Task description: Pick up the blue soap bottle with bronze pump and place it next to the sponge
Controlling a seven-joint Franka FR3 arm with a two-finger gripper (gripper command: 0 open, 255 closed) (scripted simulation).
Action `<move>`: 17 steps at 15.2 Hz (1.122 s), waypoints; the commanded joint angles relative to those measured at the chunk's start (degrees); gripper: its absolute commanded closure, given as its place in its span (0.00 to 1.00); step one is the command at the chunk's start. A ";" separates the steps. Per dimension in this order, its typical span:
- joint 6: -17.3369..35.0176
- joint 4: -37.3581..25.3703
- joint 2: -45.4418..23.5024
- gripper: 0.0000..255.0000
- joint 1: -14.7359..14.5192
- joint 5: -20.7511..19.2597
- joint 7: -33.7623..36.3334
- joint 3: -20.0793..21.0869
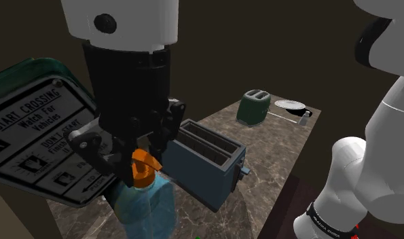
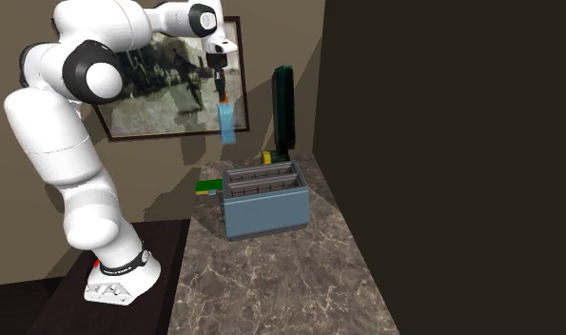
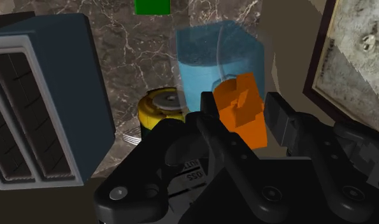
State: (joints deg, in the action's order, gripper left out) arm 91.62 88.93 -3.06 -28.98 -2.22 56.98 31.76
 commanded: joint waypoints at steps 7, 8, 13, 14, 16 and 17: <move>6.58 7.60 1.25 1.00 0.31 0.65 -0.32 -0.21; 7.37 8.45 1.33 1.00 0.33 0.69 -0.34 -0.22; 11.25 12.44 1.46 1.00 0.38 0.74 -0.34 -0.26; 12.01 13.19 1.44 1.00 0.39 0.72 -0.33 -0.27; 13.54 14.64 1.36 1.00 0.39 0.67 -0.28 -0.27; 14.30 15.35 1.29 1.00 0.38 0.63 -0.24 -0.27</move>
State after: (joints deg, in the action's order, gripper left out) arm 105.09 103.50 -1.76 -28.57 -1.57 56.68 31.46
